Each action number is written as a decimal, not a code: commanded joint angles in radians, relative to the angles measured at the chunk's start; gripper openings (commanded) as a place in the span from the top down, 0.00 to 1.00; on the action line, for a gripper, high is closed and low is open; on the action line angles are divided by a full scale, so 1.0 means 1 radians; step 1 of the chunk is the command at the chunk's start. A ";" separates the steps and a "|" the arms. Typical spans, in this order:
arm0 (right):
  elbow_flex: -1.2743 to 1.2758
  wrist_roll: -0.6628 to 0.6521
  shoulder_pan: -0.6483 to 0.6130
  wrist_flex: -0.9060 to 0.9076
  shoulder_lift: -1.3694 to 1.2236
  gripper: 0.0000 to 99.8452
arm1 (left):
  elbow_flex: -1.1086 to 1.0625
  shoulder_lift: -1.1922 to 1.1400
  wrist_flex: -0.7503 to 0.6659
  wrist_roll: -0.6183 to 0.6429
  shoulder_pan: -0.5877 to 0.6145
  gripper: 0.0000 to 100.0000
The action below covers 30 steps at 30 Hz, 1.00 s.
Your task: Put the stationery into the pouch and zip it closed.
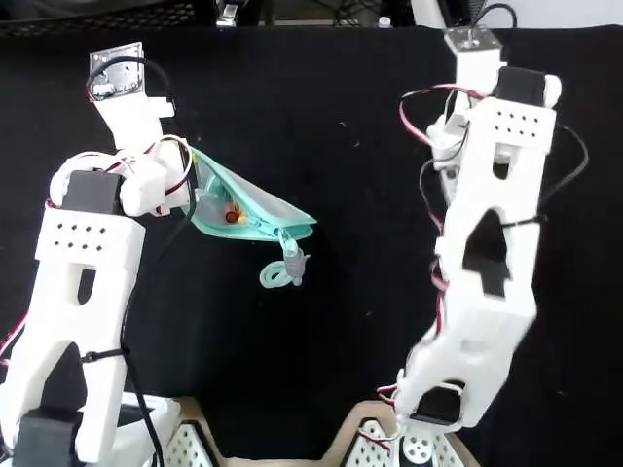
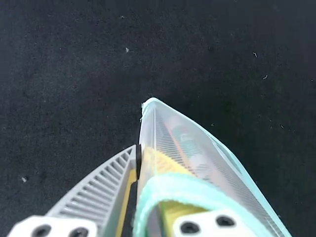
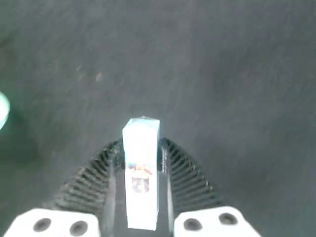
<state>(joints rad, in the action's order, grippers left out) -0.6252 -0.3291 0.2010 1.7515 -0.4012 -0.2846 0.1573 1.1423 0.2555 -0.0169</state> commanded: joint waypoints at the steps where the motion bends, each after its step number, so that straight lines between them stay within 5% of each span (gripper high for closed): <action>1: 0.329 -0.009 -0.023 -0.110 0.278 0.99 | -0.012 -0.244 -0.029 -0.011 0.022 0.97; 9: 1.210 -0.089 -0.017 -0.720 0.598 0.99 | 0.005 -0.281 -0.029 -0.011 0.022 0.97; 14: 1.449 -0.126 -0.017 -0.941 0.604 0.99 | 0.004 -0.281 -0.029 -0.011 0.022 0.97; 18: 1.455 -0.126 -0.025 -0.936 0.545 0.97 | 0.004 -0.281 -0.028 -0.011 0.022 0.97; 23: 1.363 -0.126 -0.025 -0.819 0.452 0.83 | 0.001 -0.281 -0.028 -0.011 0.024 0.97; 30: 1.135 -0.126 -0.026 -0.574 0.387 0.83 | 0.027 -0.282 0.017 -0.011 0.024 0.97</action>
<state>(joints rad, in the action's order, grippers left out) 0.6252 -0.4473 0.1872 1.1070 -0.0084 -0.2232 0.0913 1.1546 0.2555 -0.0169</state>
